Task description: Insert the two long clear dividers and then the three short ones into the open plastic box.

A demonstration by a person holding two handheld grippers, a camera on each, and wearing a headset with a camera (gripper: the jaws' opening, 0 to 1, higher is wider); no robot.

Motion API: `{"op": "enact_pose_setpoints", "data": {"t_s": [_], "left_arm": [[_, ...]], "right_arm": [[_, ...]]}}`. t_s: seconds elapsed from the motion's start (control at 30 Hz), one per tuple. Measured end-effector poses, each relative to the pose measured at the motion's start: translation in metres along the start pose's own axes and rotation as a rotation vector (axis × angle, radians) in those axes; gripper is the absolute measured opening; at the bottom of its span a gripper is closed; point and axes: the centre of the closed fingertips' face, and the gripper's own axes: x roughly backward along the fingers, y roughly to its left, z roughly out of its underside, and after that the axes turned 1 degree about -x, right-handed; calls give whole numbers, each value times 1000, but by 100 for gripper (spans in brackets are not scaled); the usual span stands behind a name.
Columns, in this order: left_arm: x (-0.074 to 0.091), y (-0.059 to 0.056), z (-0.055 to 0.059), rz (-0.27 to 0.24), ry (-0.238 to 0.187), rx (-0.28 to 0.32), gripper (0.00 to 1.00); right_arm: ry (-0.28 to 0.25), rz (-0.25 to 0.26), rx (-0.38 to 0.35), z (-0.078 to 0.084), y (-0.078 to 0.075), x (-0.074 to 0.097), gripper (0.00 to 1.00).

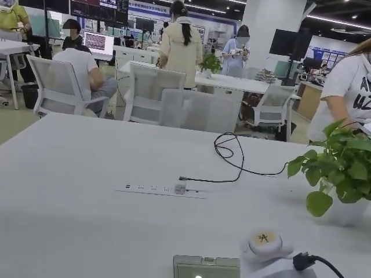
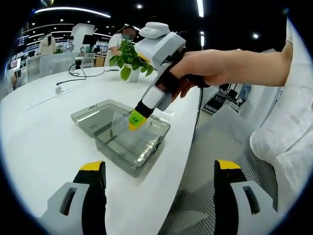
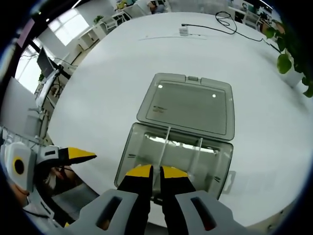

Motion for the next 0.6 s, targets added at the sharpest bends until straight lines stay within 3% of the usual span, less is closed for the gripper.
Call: {"op": "enact_pose_setpoints", "data": {"t_s": [0.6], "left_arm": [[-2, 0, 2, -5, 11, -3, 95]], "right_arm": [[-16, -113, -41, 6, 1, -18, 10]]}}
